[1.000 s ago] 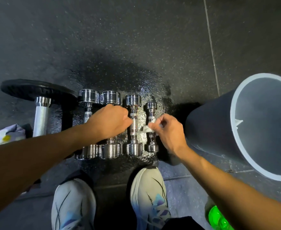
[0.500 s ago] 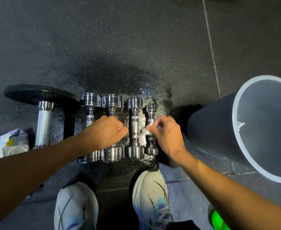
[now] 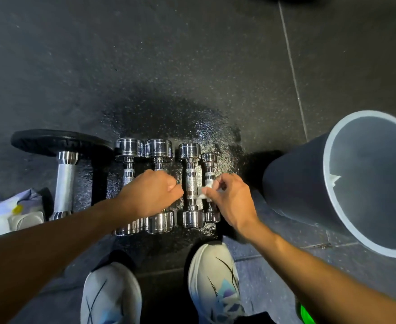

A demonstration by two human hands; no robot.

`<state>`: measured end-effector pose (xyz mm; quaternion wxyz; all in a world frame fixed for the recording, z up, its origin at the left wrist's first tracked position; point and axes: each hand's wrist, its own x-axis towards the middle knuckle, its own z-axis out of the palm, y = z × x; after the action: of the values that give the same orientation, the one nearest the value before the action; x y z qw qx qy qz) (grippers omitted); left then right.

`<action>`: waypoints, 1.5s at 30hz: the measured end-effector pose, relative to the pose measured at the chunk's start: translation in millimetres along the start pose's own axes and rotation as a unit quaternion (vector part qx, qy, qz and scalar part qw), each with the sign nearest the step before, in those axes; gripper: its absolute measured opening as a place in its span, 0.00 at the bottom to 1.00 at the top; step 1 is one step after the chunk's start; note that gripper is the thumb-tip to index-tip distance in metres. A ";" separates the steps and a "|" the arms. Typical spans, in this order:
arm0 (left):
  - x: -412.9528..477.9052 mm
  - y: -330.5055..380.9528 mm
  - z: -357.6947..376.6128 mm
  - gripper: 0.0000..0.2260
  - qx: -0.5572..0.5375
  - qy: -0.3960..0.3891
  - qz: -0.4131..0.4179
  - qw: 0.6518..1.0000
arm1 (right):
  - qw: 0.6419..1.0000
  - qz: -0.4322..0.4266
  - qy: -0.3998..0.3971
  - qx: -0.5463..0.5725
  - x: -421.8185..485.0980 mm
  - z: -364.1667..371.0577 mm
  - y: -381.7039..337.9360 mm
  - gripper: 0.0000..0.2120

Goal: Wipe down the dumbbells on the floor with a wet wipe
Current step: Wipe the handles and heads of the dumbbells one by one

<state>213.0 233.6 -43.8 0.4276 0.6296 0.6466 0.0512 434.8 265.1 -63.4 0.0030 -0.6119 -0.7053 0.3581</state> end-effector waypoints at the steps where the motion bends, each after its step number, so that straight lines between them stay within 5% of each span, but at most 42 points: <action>1: -0.3 1.1 0.0 0.22 0.003 -0.001 -0.002 1.000 | 0.999 0.004 0.019 0.032 6.0 -3.2 -3.3 0.14; 6: -2.6 8.5 -0.7 0.21 0.002 -0.001 0.002 1.000 | 0.986 0.023 0.040 0.158 22.2 -12.6 -11.7 0.15; 15: 0.0 -2.8 -1.0 0.21 0.010 -0.007 -0.019 1.000 | 0.998 -0.008 -0.009 0.066 2.0 -5.4 -9.7 0.14; 22: 0.9 1.9 1.8 0.21 0.011 -0.011 -0.012 1.000 | 0.990 -0.007 0.032 0.138 30.0 -7.7 -25.6 0.14; 31: 2.4 -3.1 5.0 0.21 0.005 -0.004 -0.010 1.000 | 0.991 0.045 -0.070 0.105 -15.9 -2.9 -4.5 0.15; 45: 6.9 8.9 9.9 0.20 0.032 -0.019 0.013 0.999 | 0.992 -0.002 0.000 0.127 13.4 -9.0 -24.8 0.13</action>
<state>227.1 236.6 -48.1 0.4190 0.6520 0.6315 0.0242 414.1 281.3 -49.9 0.0820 -0.6050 -0.6554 0.4447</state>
